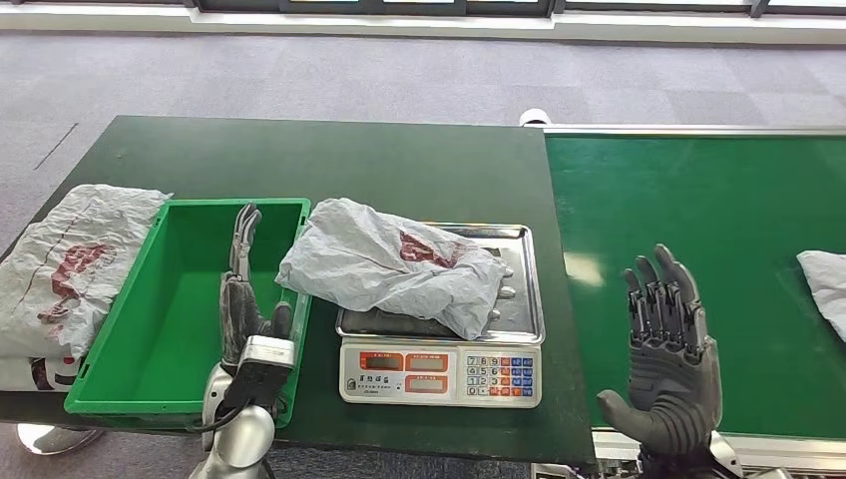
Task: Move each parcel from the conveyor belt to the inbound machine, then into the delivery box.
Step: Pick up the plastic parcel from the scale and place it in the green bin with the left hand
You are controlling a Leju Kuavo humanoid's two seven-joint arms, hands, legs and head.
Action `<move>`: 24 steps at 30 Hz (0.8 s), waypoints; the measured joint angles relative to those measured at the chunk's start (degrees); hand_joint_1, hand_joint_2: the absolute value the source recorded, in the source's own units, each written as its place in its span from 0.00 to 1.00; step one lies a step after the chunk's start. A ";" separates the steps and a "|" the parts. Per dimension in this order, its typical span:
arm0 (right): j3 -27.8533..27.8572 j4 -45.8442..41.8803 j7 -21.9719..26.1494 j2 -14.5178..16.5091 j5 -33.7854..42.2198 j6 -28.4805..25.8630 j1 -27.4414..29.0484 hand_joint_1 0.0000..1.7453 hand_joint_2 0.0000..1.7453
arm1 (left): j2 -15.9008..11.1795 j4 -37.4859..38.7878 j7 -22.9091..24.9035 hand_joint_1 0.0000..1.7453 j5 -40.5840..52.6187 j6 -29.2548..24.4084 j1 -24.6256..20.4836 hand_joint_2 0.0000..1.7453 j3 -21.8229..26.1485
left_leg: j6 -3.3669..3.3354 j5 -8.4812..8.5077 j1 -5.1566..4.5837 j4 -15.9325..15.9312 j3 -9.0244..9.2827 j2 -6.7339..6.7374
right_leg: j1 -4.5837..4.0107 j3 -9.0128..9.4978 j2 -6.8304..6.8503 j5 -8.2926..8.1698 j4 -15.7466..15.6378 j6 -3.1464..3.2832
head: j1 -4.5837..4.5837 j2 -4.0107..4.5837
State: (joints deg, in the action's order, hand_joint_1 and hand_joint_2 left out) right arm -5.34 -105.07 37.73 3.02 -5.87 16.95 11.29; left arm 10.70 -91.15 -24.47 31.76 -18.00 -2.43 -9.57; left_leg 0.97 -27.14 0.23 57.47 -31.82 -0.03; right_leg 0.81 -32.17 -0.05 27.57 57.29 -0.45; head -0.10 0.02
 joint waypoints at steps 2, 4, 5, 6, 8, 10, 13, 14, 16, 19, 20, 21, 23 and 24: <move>0.41 -1.37 1.27 0.02 1.26 2.46 0.55 0.00 1.00 | -0.57 1.37 2.56 0.00 5.33 2.31 -1.15 1.00 -1.05 | -0.01 0.01 0.00 0.00 0.00 -0.07 | 0.01 0.01 0.06 0.00 0.00 0.00 | 0.01 0.00; 0.77 -3.60 2.13 0.09 3.67 6.94 1.20 0.00 1.00 | -1.37 4.19 4.66 0.00 12.42 4.37 -3.28 1.00 -2.83 | -0.01 0.02 0.00 0.00 0.00 -0.14 | 0.01 0.04 0.12 0.00 0.00 0.00 | 0.00 0.00; 0.94 -4.77 2.32 0.17 4.84 9.53 1.47 0.00 1.00 | -1.75 6.10 5.50 0.00 16.25 4.54 -4.67 1.00 -4.02 | -0.01 0.02 0.00 0.00 0.00 -0.14 | 0.01 0.04 0.12 -0.01 0.00 0.00 | -0.01 0.00; 1.11 -5.83 2.43 0.28 5.63 11.82 1.71 0.00 1.00 | -2.04 8.26 6.34 0.00 20.10 4.18 -6.26 1.00 -5.39 | -0.01 0.02 0.00 0.01 0.00 -0.13 | 0.01 0.03 0.11 -0.02 0.00 -0.01 | 0.00 0.00; 1.33 -7.50 2.49 0.53 5.77 14.56 2.10 0.00 1.00 | -2.51 12.84 8.00 0.00 27.13 2.80 -9.71 1.00 -8.36 | -0.01 0.03 0.00 0.01 0.00 -0.11 | 0.02 0.03 0.10 -0.05 0.00 -0.03 | 0.00 0.00; 1.40 -8.42 2.47 0.83 5.05 15.26 2.29 0.00 1.00 | -2.80 17.17 9.48 0.00 32.11 1.80 -12.98 1.00 -11.21 | -0.02 0.03 0.00 0.01 0.01 -0.10 | 0.03 0.04 0.10 -0.08 0.00 -0.02 | 0.00 0.00; 1.66 -8.74 2.45 1.60 3.83 15.47 1.88 0.00 1.00 | -3.05 23.35 10.75 0.00 36.26 1.52 -17.17 1.00 -15.15 | -0.03 0.06 0.00 0.01 0.01 -0.08 | 0.05 0.04 0.08 -0.12 0.01 -0.02 | 0.01 0.00; 1.94 -8.74 2.45 2.04 3.30 15.59 1.52 0.00 1.00 | -3.08 25.39 10.85 0.00 36.92 1.54 -18.45 1.00 -16.39 | -0.03 0.07 0.00 0.02 0.01 -0.07 | 0.05 0.03 0.07 -0.13 0.01 -0.03 | 0.01 0.00; 2.79 -8.97 2.33 3.31 1.96 15.89 0.74 0.00 1.00 | -2.90 29.31 10.52 0.00 37.58 1.72 -20.95 1.00 -18.75 | -0.03 0.10 0.00 0.03 0.01 -0.07 | 0.05 0.02 0.05 -0.15 0.01 -0.04 | 0.00 0.00; 4.74 -11.06 1.43 6.37 -0.67 16.20 -0.02 0.00 1.00 | -1.72 35.07 9.14 0.00 37.71 2.22 -24.91 1.00 -22.09 | -0.06 0.14 -0.01 0.05 -0.01 -0.11 | 0.05 0.02 0.08 -0.15 0.02 -0.04 | 0.01 0.00; 5.56 -12.16 1.01 7.62 -1.59 16.36 -0.15 0.00 1.00 | -1.06 36.91 8.72 0.00 37.56 2.34 -26.27 1.00 -23.11 | -0.07 0.14 -0.01 0.05 -0.02 -0.11 | 0.05 0.02 0.08 -0.15 0.02 -0.04 | 0.01 0.00; 6.42 -13.28 0.59 8.89 -2.43 16.55 -0.24 0.00 1.00 | -0.40 38.56 8.39 0.00 37.37 2.42 -27.56 1.00 -24.03 | -0.07 0.14 -0.01 0.05 -0.02 -0.11 | 0.05 0.02 0.08 -0.15 0.03 -0.04 | 0.01 0.00; 7.95 -15.37 -0.26 11.18 -3.74 16.39 -0.25 0.00 1.00 | 0.86 41.21 7.89 0.00 36.86 2.82 -29.74 1.00 -25.66 | -0.06 0.14 -0.01 0.05 -0.03 -0.10 | 0.05 0.01 0.07 -0.15 0.03 -0.03 | 0.01 0.00; 8.50 -16.36 -0.75 12.09 -4.18 15.83 -0.25 0.00 1.00 | 1.40 42.27 7.65 0.00 36.64 3.14 -30.66 1.00 -26.40 | -0.06 0.14 -0.01 0.05 -0.03 -0.09 | 0.05 0.01 0.07 -0.15 0.03 -0.03 | 0.01 0.00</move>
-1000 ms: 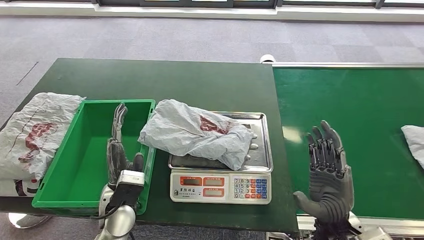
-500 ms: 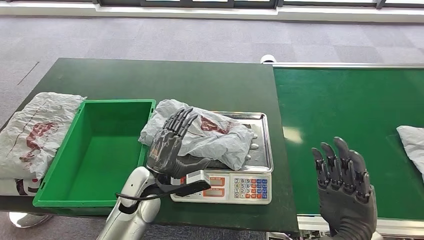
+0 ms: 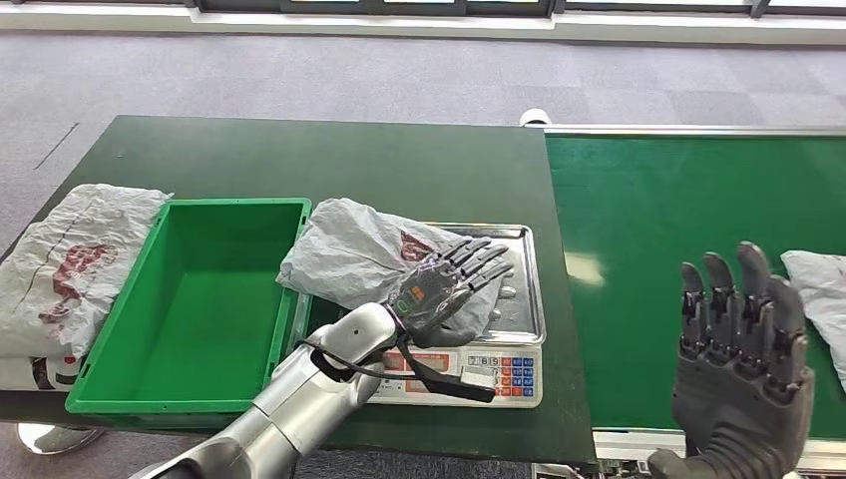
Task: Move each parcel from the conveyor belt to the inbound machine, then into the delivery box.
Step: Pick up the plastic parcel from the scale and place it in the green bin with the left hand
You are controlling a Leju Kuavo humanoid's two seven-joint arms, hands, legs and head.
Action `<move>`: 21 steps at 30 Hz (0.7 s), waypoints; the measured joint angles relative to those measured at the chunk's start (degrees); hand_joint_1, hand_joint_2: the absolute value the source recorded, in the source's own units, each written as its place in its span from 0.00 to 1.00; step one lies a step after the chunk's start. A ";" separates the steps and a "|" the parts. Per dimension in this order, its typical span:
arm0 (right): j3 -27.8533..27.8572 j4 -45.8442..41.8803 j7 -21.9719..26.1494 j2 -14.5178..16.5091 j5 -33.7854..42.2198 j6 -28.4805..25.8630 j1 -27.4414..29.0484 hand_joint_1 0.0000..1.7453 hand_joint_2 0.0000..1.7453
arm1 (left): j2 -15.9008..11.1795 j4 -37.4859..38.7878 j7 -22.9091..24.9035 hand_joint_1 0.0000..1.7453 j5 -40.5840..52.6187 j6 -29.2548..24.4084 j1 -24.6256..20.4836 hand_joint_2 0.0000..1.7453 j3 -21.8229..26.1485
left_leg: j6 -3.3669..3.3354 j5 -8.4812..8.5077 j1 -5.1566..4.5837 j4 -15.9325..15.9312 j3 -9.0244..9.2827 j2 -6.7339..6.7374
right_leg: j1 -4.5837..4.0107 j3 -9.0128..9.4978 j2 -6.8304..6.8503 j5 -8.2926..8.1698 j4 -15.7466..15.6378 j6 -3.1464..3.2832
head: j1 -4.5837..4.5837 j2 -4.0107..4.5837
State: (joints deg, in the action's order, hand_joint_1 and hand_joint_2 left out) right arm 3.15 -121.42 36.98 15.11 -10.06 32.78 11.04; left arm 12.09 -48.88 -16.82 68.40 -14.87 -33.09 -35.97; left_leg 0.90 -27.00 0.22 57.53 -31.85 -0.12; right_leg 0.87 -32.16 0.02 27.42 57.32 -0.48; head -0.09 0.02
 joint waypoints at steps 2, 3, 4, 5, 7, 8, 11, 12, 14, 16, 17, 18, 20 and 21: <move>0.65 -1.80 -0.96 1.37 -0.64 -1.74 0.02 0.00 1.00 | 0.93 1.96 -0.50 0.00 -0.48 0.58 -1.55 1.00 -1.42 | 0.00 0.00 0.00 0.00 0.00 0.00 | 0.00 -0.01 -0.01 0.00 0.00 0.00 | -0.01 0.00; 0.83 -2.60 -1.38 1.91 -0.89 -2.77 0.02 0.00 1.00 | 1.34 2.88 -0.76 0.00 -0.72 0.75 -2.24 1.00 -2.10 | 0.00 0.00 0.00 0.00 -0.01 0.00 | 0.01 -0.01 -0.01 0.00 0.00 0.00 | -0.01 0.00; 0.93 -3.30 -1.74 2.37 -1.12 -3.74 0.03 0.00 1.00 | 1.73 3.72 -1.02 0.00 -0.94 0.86 -2.87 1.00 -2.70 | 0.00 0.00 0.00 0.00 -0.01 0.00 | 0.01 -0.01 -0.01 0.00 -0.01 0.00 | -0.01 0.00; 0.99 -3.98 -2.10 2.77 -1.34 -4.77 0.04 0.00 1.00 | 2.13 4.55 -1.28 0.00 -1.15 0.96 -3.49 1.00 -3.31 | 0.00 0.00 0.00 0.00 -0.01 0.00 | 0.01 -0.01 -0.01 0.00 0.00 0.00 | 0.00 0.00; 1.00 -5.18 -2.84 3.33 -1.94 -6.85 0.05 0.00 1.00 | 2.90 6.00 -1.82 0.00 -1.66 1.16 -4.70 1.00 -4.36 | 0.00 0.00 0.00 0.00 -0.01 0.00 | 0.01 0.00 -0.01 0.00 0.00 0.00 | -0.01 0.00; 0.99 -5.72 -3.19 3.50 -2.33 -7.93 0.08 0.00 1.00 | 3.26 6.63 -2.07 0.00 -1.98 1.28 -5.27 1.00 -4.84 | -0.01 0.00 0.00 0.00 -0.01 0.00 | 0.01 0.01 -0.01 0.00 0.00 0.00 | -0.01 0.00; 0.88 -7.04 -4.02 3.70 -3.85 -10.89 0.23 0.00 1.00 | 4.32 8.16 -2.52 0.00 -2.97 1.61 -6.64 1.00 -5.97 | -0.01 0.00 0.00 0.00 -0.01 -0.01 | 0.01 0.01 -0.01 0.00 0.00 -0.01 | 0.00 0.00; 0.73 -7.40 -4.18 3.73 -4.37 -11.65 0.28 0.00 1.00 | 4.63 8.60 -2.56 0.00 -3.22 1.76 -7.09 1.00 -6.29 | -0.01 0.00 0.00 0.00 -0.01 -0.01 | 0.01 0.01 -0.01 -0.01 0.00 -0.01 | 0.00 0.00; 0.14 -7.98 -4.33 3.74 -5.17 -12.72 0.36 0.00 1.00 | 5.14 9.34 -2.53 0.00 -3.59 2.08 -7.98 1.00 -6.74 | -0.01 0.00 0.00 0.00 -0.01 0.00 | 0.00 0.01 -0.01 -0.01 0.00 -0.01 | -0.01 0.00; -0.49 -8.40 -4.37 3.75 -5.63 -13.22 0.46 0.00 1.00 | 5.51 9.99 -2.45 0.00 -3.91 2.28 -8.74 1.00 -7.08 | -0.01 0.00 0.00 0.00 -0.01 0.00 | 0.00 0.01 -0.01 -0.01 0.00 -0.01 | -0.01 0.00; -0.70 -8.55 -4.37 3.76 -5.73 -13.31 0.57 0.00 1.00 | 5.64 10.27 -2.42 0.00 -4.00 2.33 -9.05 1.00 -7.26 | 0.00 0.00 0.00 0.00 -0.01 0.00 | 0.00 0.01 -0.01 -0.01 0.00 -0.01 | 0.00 0.00; -0.87 -8.69 -4.37 3.77 -5.81 -13.36 0.68 0.00 1.00 | 5.75 10.53 -2.39 0.00 -4.06 2.35 -9.31 1.00 -7.42 | 0.00 0.00 0.00 0.00 -0.01 0.00 | 0.00 0.01 -0.01 -0.01 0.00 -0.01 | -0.01 0.00; -1.25 -8.85 -4.34 3.81 -5.93 -13.37 0.85 0.00 1.00 | 5.88 10.98 -2.20 0.00 -4.13 2.53 -9.73 1.00 -7.70 | 0.00 0.00 0.00 0.00 -0.01 0.00 | -0.01 0.01 -0.02 -0.01 0.00 -0.01 | -0.01 0.00; -1.45 -8.88 -4.28 3.82 -5.98 -13.29 0.89 0.00 1.00 | 5.92 11.21 -2.01 0.00 -4.19 2.78 -10.01 1.00 -7.84 | 0.00 0.00 0.00 0.00 -0.01 0.00 | -0.01 0.01 -0.02 -0.01 0.00 -0.01 | -0.01 0.00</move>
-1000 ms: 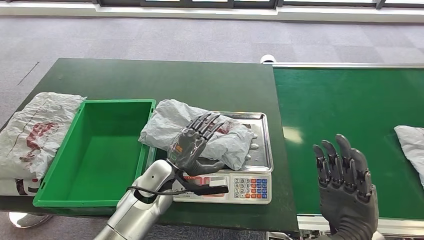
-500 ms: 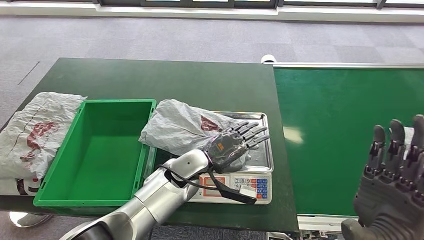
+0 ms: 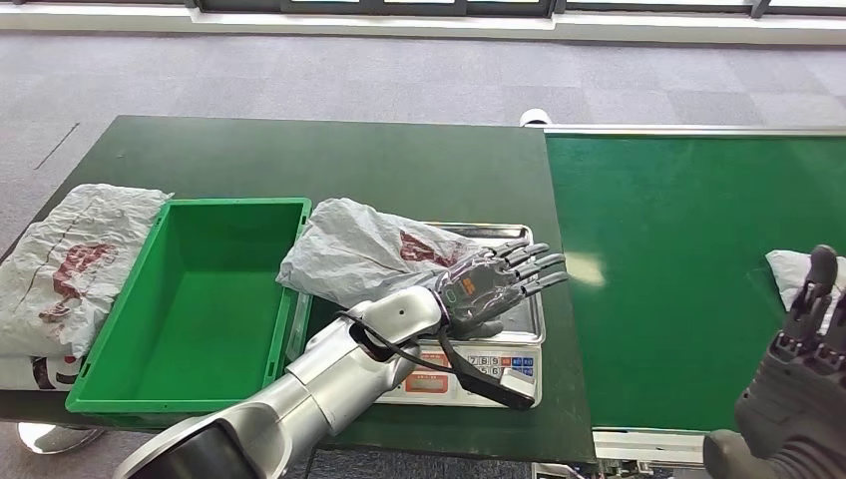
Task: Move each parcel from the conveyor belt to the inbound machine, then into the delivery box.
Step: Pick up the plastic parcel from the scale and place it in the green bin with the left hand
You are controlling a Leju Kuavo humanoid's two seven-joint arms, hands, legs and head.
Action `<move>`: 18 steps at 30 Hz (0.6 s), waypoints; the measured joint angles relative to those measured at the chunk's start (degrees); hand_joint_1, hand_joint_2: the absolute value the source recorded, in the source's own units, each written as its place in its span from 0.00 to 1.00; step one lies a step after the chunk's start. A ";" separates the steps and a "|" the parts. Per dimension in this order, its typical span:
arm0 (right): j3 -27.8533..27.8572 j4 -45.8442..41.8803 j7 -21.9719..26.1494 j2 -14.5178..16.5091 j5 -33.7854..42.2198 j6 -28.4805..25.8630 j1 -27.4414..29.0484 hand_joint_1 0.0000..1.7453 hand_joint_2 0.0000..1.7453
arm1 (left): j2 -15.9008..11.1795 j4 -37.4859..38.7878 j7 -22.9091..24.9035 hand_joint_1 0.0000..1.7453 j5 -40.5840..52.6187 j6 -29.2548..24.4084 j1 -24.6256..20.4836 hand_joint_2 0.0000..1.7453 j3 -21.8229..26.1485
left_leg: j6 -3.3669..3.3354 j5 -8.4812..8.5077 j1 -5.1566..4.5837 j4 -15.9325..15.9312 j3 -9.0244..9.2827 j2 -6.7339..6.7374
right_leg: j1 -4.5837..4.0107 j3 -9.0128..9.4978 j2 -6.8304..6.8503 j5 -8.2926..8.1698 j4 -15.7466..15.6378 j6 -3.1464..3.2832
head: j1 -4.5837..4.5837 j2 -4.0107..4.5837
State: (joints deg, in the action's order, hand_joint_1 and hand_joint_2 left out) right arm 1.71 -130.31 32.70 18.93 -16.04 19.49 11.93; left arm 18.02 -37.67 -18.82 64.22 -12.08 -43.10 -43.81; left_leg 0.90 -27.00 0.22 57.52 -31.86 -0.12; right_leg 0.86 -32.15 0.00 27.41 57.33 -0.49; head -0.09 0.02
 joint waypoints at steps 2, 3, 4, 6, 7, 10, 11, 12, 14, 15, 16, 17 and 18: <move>-0.44 0.01 0.14 -0.01 -0.02 0.20 0.06 0.00 1.00 | 0.09 0.71 0.74 0.00 -0.16 1.30 -0.95 1.00 -0.29 | 0.00 0.00 0.00 0.00 0.00 0.00 | 0.00 0.00 0.00 0.00 0.00 0.00 | 0.00 0.00; -0.70 0.02 0.20 -0.03 -0.01 0.21 0.09 0.00 1.00 | 0.14 1.31 1.37 0.00 -0.28 2.23 -1.67 1.00 -0.38 | 0.00 0.00 0.00 0.00 -0.01 0.00 | 0.00 0.00 0.01 0.00 0.01 0.00 | 0.00 0.00; -1.02 0.04 0.24 -0.06 -0.01 0.13 0.11 0.00 1.00 | 0.19 2.09 2.17 0.00 -0.45 3.23 -2.59 1.00 -0.43 | 0.00 0.00 0.00 0.00 -0.01 0.00 | 0.00 0.00 0.00 -0.01 0.01 0.01 | 0.00 0.00; -1.69 0.10 0.30 -0.15 -0.04 -0.23 0.16 0.00 1.00 | 0.25 3.94 3.60 0.00 -0.87 4.74 -4.76 1.00 -0.44 | 0.00 0.01 0.00 0.00 -0.01 0.00 | 0.00 0.01 0.00 -0.03 0.02 0.02 | 0.00 0.00; -1.97 0.13 0.31 -0.19 -0.05 -0.41 0.19 0.00 1.00 | 0.26 4.84 3.97 0.00 -1.02 5.18 -5.86 1.00 -0.43 | 0.00 0.02 0.00 0.00 -0.01 0.00 | 0.00 0.01 0.00 -0.03 0.02 0.03 | 0.00 0.00; -2.59 0.15 0.31 -0.25 -0.07 -0.73 0.28 0.00 1.00 | 0.26 6.77 4.17 0.00 -1.16 5.69 -8.24 1.00 -0.43 | -0.01 0.04 0.00 0.00 -0.01 0.00 | 0.01 0.02 0.02 -0.04 0.02 0.02 | 0.01 0.00; -2.77 0.15 0.31 -0.26 -0.07 -0.76 0.32 0.00 1.00 | 0.26 7.19 4.19 0.00 -1.16 5.73 -8.67 1.00 -0.44 | -0.01 0.04 0.00 0.00 -0.01 0.00 | 0.01 0.02 0.02 -0.04 0.02 0.02 | 0.00 0.00; -2.91 0.15 0.31 -0.26 -0.07 -0.78 0.36 0.00 1.00 | 0.26 7.56 4.20 0.00 -1.16 5.74 -8.94 1.00 -0.44 | -0.01 0.04 0.00 0.00 -0.01 0.00 | 0.01 0.02 0.02 -0.04 0.02 0.02 | 0.00 0.00; -3.08 0.15 0.30 -0.27 -0.07 -0.78 0.43 0.00 1.00 | 0.26 8.18 4.23 0.00 -1.16 5.74 -9.27 1.00 -0.44 | -0.01 0.04 0.00 0.00 -0.01 0.00 | 0.01 0.02 0.02 -0.04 0.02 0.02 | 0.00 0.00; -3.15 0.15 0.30 -0.28 -0.07 -0.78 0.45 0.00 1.00 | 0.27 8.46 4.25 0.00 -1.16 5.74 -9.38 1.00 -0.43 | -0.01 0.04 0.00 0.00 -0.01 0.00 | 0.01 0.01 0.02 -0.04 0.02 0.02 | 0.01 0.00; -3.21 0.15 0.29 -0.29 -0.07 -0.78 0.46 0.00 1.00 | 0.27 8.71 4.25 0.00 -1.16 5.74 -9.50 1.00 -0.43 | -0.01 0.04 0.00 0.00 -0.02 0.00 | 0.01 0.01 0.02 -0.04 0.02 0.02 | 0.01 0.00; -3.27 0.15 0.28 -0.30 -0.07 -0.78 0.47 0.00 1.00 | 0.28 8.93 4.25 0.00 -1.16 5.74 -9.62 1.00 -0.44 | -0.01 0.04 0.00 0.00 -0.02 0.00 | 0.01 0.01 0.02 -0.03 0.02 0.02 | 0.01 0.00; -3.31 0.15 0.28 -0.30 -0.07 -0.78 0.48 0.00 1.00 | 0.29 9.14 4.25 0.00 -1.16 5.74 -9.75 1.00 -0.44 | -0.01 0.04 0.00 0.00 -0.02 0.00 | 0.01 0.01 0.02 -0.03 0.02 0.02 | 0.01 0.00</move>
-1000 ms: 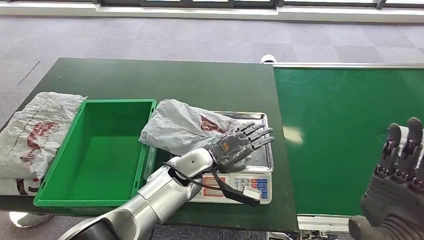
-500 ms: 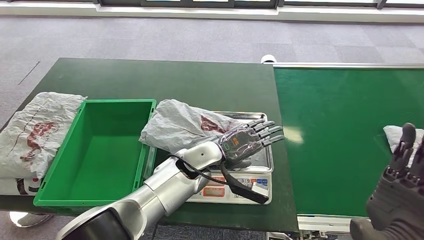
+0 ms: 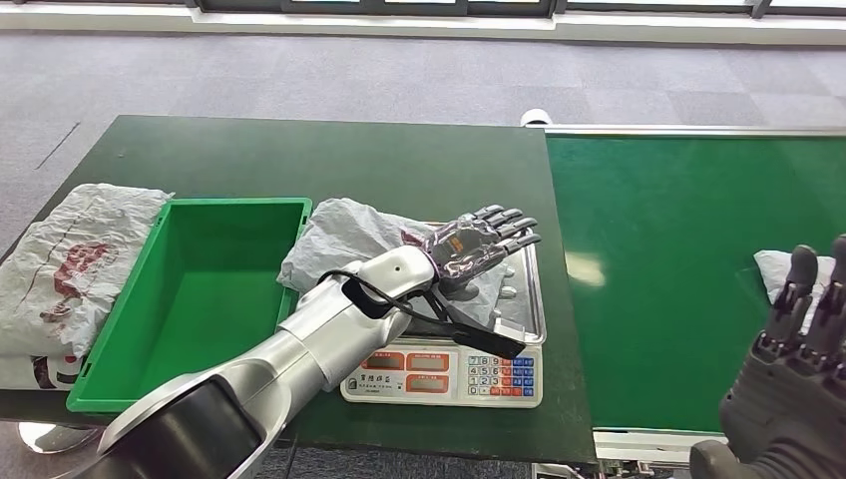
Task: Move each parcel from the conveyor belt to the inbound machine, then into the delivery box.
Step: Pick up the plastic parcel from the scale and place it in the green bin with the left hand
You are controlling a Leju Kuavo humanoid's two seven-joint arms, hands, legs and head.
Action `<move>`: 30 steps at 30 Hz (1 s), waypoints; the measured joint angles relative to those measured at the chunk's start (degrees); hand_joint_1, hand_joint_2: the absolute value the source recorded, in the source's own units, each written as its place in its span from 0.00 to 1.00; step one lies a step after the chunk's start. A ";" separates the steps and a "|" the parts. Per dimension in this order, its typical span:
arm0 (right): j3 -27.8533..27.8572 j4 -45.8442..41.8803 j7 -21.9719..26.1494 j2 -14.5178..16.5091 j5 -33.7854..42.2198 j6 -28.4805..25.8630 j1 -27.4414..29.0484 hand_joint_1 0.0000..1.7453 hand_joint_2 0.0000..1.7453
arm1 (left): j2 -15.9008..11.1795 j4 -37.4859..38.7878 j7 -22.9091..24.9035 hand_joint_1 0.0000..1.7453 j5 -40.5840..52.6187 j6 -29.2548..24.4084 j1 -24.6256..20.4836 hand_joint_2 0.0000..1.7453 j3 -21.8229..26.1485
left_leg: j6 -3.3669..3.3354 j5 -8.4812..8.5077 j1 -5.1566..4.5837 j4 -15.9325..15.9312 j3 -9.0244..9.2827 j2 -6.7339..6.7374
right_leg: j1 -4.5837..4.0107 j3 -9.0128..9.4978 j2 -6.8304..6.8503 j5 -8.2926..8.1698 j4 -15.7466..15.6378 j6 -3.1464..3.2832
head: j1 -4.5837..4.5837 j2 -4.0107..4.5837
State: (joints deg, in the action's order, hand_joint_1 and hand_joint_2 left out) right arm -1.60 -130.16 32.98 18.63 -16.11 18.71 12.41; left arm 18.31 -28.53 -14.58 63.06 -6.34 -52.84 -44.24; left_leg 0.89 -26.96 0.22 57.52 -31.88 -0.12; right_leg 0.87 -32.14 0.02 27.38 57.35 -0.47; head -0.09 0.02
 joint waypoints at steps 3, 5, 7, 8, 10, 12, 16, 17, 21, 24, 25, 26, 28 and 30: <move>-0.02 0.00 -0.01 -0.01 0.03 0.00 0.02 0.00 1.00 | 0.03 0.54 0.19 0.00 0.04 0.00 -0.34 1.00 0.01 | 0.00 0.00 0.00 0.00 0.00 0.00 | 0.00 0.00 0.00 0.00 0.00 0.00 | 0.00 0.00; -0.08 0.02 -0.09 -0.04 0.21 0.12 0.04 0.00 1.00 | 0.03 0.93 1.24 0.00 0.32 0.27 -0.56 1.00 0.01 | 0.00 0.00 0.00 0.00 -0.01 0.00 | 0.00 0.00 0.00 0.00 0.00 0.00 | 0.00 0.00; -0.23 0.22 -0.09 -0.19 0.75 0.30 0.03 0.00 1.00 | -0.10 1.57 2.63 0.00 0.58 1.24 -1.00 1.00 0.01 | 0.00 0.01 0.00 0.00 -0.02 -0.01 | -0.01 0.01 0.00 0.00 0.01 0.00 | 0.00 0.00; -0.31 0.46 -0.01 -0.36 1.20 0.47 0.01 0.00 1.00 | -0.27 1.97 3.12 0.00 0.59 1.87 -1.24 1.00 0.01 | 0.01 0.01 0.00 -0.01 -0.02 -0.01 | -0.01 0.01 0.00 0.00 0.02 0.00 | 0.00 0.00; -0.40 1.34 0.39 -1.00 2.49 1.39 -0.16 0.00 1.00 | -0.94 2.84 3.93 0.00 0.48 2.83 -1.53 1.00 0.01 | 0.02 0.02 0.00 -0.01 -0.01 -0.01 | -0.01 0.02 0.00 -0.01 0.03 0.00 | 0.00 0.00; -0.42 2.63 1.22 -2.09 4.29 3.12 -0.35 0.00 1.00 | -1.97 3.61 4.80 0.00 0.39 3.16 -1.53 1.00 0.02 | 0.03 0.03 0.00 -0.01 -0.01 0.00 | -0.02 0.02 -0.01 -0.01 0.04 0.01 | 0.00 0.00; -0.43 6.88 5.06 -6.10 9.03 7.13 0.17 0.00 1.00 | -5.51 4.63 5.40 0.00 -0.02 3.71 -0.78 1.00 0.33 | 0.04 0.03 0.00 -0.03 0.00 0.01 | -0.04 0.04 -0.02 -0.01 0.04 0.01 | 0.00 0.00; -0.44 8.12 5.85 -7.20 10.14 8.11 0.36 0.00 1.00 | -6.69 4.75 4.91 0.00 -0.37 4.23 -0.38 1.00 0.53 | 0.04 0.03 0.00 -0.04 0.01 0.01 | -0.04 0.04 -0.03 -0.01 0.04 0.01 | -0.01 0.00; -0.48 12.61 6.83 -10.79 13.20 11.37 0.24 0.00 1.00 | -10.95 4.71 -0.42 0.00 -2.76 9.63 0.77 1.00 1.93 | 0.06 0.01 0.00 -0.10 0.03 0.01 | -0.07 0.18 -0.03 0.01 0.04 0.03 | -0.01 0.00; -0.51 15.51 6.90 -12.21 13.97 13.17 -0.84 0.00 1.00 | -13.37 4.49 -3.24 0.00 -3.26 15.88 0.72 1.00 2.35 | 0.18 -0.21 0.00 -0.16 0.09 0.17 | -0.07 0.53 -0.15 0.14 0.02 0.15 | 0.00 0.00; -0.52 16.29 6.87 -12.49 14.05 13.50 -1.28 0.00 1.00 | -13.97 4.44 -3.52 0.00 -3.30 17.51 0.63 1.00 2.39 | 0.20 -0.31 0.00 -0.17 0.24 0.24 | -0.07 0.67 -0.21 0.20 0.01 0.20 | -0.01 0.00; -0.52 16.93 6.78 -12.67 14.08 13.66 -1.65 0.00 1.00 | -14.37 4.44 -3.65 0.00 -3.37 18.76 0.54 1.00 2.40 | 0.21 -0.39 0.01 -0.20 0.42 0.30 | -0.07 0.81 -0.25 0.24 0.00 0.24 | 0.00 0.00; -0.52 17.72 6.36 -12.80 13.97 13.69 -2.07 0.00 1.00 | -14.84 4.52 -3.68 0.00 -3.59 20.49 0.25 1.00 2.41 | 0.19 -0.47 0.02 -0.24 0.67 0.34 | -0.06 1.01 -0.28 0.29 -0.01 0.31 | -0.01 0.00; -0.52 18.09 5.89 -12.81 13.75 13.68 -2.27 0.00 1.00 | -14.99 4.74 -3.70 0.00 -3.73 21.89 -0.13 1.00 2.41 | 0.20 -0.47 0.06 -0.27 0.82 0.35 | -0.05 1.13 -0.27 0.32 0.00 0.35 | -0.01 0.00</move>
State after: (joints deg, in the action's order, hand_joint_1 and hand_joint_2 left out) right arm -2.12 -112.07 38.87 5.81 -2.36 32.39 10.14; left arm 3.32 -23.80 -18.28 59.33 15.55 -52.97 -41.83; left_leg 1.09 -27.43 0.28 57.25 -31.06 0.23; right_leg 0.81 -31.01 -0.25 27.69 57.35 -0.11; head -0.09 0.02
